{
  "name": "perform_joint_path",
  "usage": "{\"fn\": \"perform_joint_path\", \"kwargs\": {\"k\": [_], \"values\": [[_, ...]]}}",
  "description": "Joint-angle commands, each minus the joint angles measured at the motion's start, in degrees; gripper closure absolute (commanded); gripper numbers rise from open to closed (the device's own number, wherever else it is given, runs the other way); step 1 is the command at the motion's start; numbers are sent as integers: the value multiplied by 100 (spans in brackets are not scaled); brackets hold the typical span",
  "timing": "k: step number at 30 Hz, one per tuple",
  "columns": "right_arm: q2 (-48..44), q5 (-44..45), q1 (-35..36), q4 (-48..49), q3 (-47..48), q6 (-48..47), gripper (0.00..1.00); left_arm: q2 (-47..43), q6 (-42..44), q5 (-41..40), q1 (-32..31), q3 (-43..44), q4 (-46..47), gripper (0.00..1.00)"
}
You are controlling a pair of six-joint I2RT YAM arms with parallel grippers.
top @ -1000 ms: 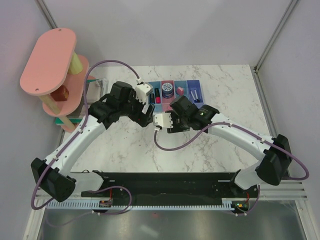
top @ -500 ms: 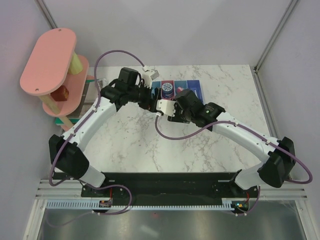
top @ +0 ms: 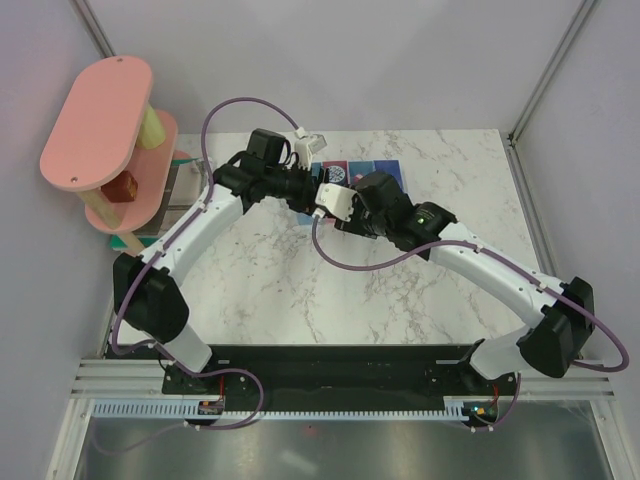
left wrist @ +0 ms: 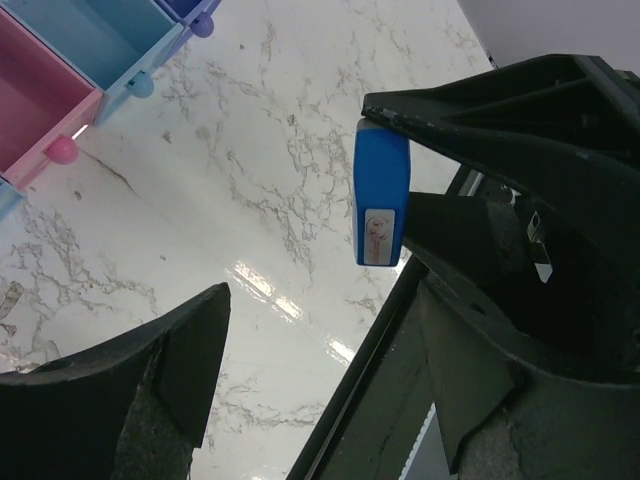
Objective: Sort the stationery into containers
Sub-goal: Place the stationery in the storage box.
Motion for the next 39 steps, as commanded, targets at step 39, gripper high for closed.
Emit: {"fn": "perform_joint_path", "kwargs": {"k": [39], "values": [[58,-310,-116,399,652,703,73,650,-501,1061,121,1044,335,33]]}}
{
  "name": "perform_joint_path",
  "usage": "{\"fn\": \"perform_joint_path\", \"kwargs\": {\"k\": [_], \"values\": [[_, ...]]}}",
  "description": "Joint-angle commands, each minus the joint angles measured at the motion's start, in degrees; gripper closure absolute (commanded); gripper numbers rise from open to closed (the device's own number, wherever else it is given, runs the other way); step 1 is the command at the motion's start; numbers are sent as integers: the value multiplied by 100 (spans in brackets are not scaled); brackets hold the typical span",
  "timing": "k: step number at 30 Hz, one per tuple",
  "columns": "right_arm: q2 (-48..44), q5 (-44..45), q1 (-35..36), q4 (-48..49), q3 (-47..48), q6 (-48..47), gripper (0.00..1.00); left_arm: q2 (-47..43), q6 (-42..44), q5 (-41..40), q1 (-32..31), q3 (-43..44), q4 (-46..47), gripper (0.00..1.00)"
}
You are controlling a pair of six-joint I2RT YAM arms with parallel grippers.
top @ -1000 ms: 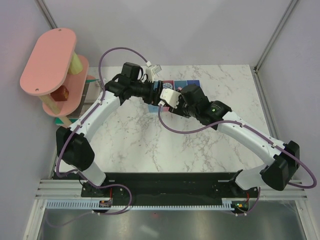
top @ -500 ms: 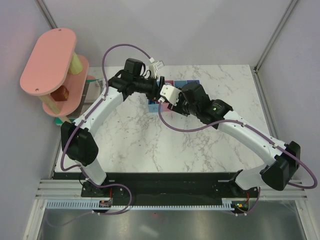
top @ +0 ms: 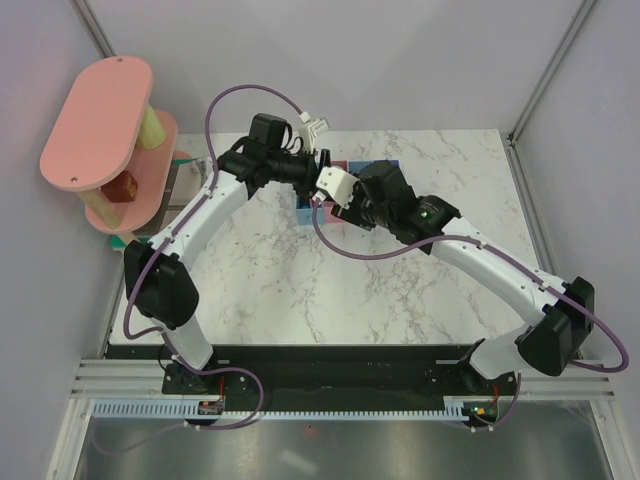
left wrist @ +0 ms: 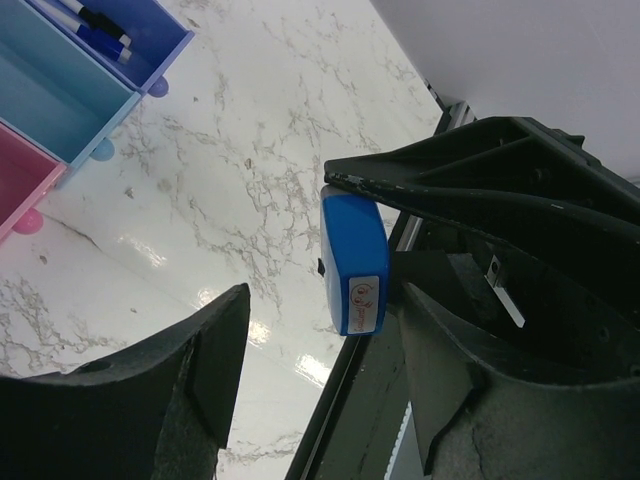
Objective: Sort the stationery into containers
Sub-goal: Place the stationery in the storage box.
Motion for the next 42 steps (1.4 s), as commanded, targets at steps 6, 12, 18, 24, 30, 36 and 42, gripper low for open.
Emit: {"fn": "perform_joint_path", "kwargs": {"k": [6,12,18,24,30,36,42], "values": [[161,-52,37,209,515,122,73,86,-195,327,-6,262,188,45],[240,-61,81,235,568,148,73,130,-195,380,-6,315,206,72],[328,-43,116,262,647,148,73,148,-186,389,-15,332,197,97],[337,-78,160,244,665,87,60,122,-160,293,-15,262,197,98],[179,-262,125,183,621,235,2,60,-99,-120,-15,122,206,98],[-242,-123,11,-1,524,438,2,200,182,-927,3,252,30,98],[-1499,746,-77,639,-397,324,2,920,577,-1929,-41,1059,-426,98]]}}
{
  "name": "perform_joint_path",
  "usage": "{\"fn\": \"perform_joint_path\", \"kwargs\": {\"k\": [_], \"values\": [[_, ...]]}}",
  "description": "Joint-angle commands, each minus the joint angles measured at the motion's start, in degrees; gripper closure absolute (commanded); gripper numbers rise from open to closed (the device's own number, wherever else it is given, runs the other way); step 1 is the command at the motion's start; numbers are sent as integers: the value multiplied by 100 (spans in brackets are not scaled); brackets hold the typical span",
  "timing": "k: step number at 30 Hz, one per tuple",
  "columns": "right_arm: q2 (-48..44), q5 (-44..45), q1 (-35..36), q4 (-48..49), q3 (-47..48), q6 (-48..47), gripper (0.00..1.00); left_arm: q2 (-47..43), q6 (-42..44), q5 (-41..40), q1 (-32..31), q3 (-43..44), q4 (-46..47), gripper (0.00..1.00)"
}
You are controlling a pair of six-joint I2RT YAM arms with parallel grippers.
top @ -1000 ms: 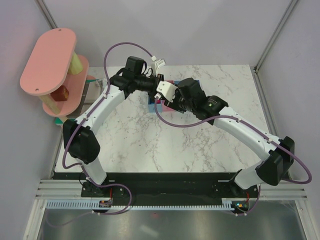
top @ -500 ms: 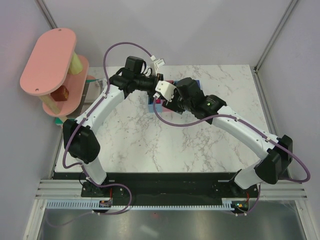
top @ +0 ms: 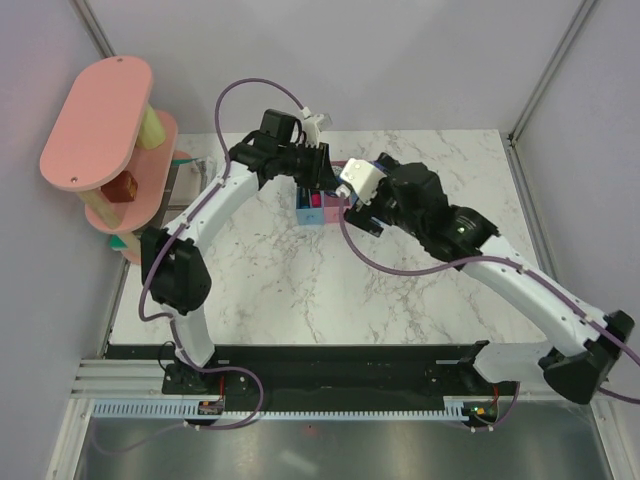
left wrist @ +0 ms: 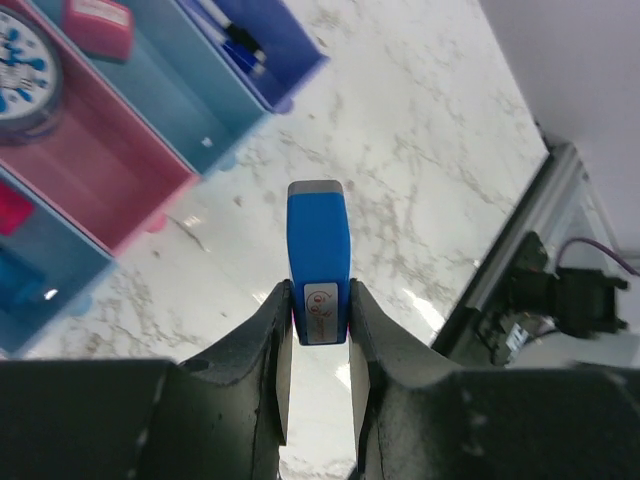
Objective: Sort the stationery into containers
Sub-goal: Place the stationery in the storage box.
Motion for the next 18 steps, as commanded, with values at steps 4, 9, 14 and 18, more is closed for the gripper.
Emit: {"fn": "perform_joint_path", "kwargs": {"k": [4,9,14,18], "values": [[-1202,2104,-88,1026,-706,-202,2,1160,1088,-1721,-317,1478,-622,98],[-1430,2589,-176,1054,-987,-466,2,2283,1843,-2143,-520,3006,-1071,98],[-1641,2756,-185,1010,-1268,-519,2,2857,2669,-2424,-704,4009,-1353,98],[-1738,2704,-211,861,-1392,-519,2,2989,3328,-2627,-872,3949,-1362,98]]}}
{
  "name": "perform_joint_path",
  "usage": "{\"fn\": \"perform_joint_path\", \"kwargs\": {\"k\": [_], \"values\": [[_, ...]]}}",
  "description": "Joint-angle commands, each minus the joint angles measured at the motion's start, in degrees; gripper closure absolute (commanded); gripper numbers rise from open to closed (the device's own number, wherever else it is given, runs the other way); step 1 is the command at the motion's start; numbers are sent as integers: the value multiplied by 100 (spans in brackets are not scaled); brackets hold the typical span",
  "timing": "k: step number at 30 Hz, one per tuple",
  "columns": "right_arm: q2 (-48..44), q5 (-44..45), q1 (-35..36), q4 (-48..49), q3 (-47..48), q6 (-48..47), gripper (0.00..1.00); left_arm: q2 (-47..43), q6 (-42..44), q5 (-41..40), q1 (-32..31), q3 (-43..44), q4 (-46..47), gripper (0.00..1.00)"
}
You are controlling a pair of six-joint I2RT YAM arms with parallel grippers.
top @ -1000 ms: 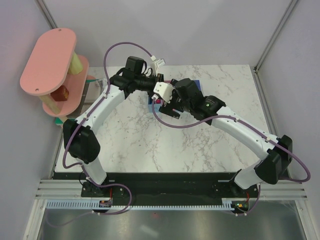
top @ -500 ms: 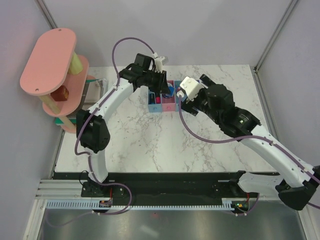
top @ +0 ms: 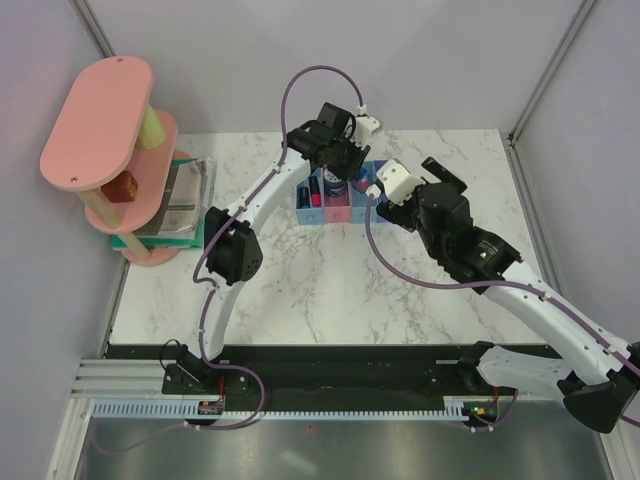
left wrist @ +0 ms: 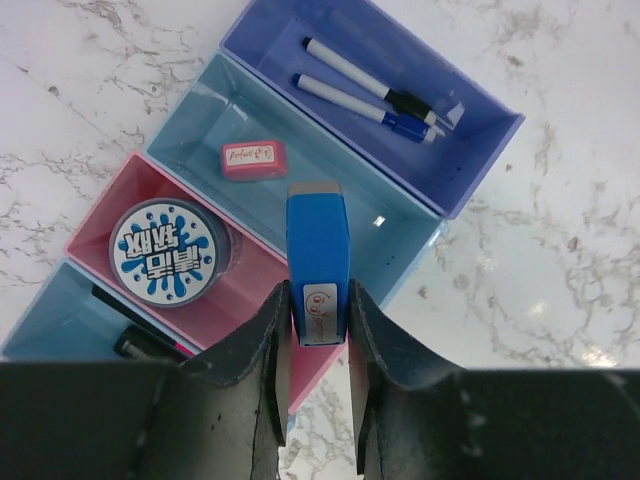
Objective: Sort the stationery into containers
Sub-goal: Place the stationery in the storage box.
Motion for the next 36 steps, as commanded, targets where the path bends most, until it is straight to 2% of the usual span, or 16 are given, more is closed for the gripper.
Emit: {"fn": "perform_joint_path", "kwargs": {"k": [1,12,32,35,36], "values": [[-267,251,-43,43,-80,-60,2,80,1174,-400,-172,190,-153,98],[-337,75,-43,-28,-177,72,2,449,1746,-145,-339,181,-188,98],[-575,-144,-52,-239,-274,379,2,1187,2291,-795,-568,321,-83,98],[-583,-179,-52,-265,-283,388,2,1249,2318,-883,-568,321,-65,94],[-584,-188,-52,-274,-283,388,2,1275,2335,-901,-568,321,-65,89]]}}
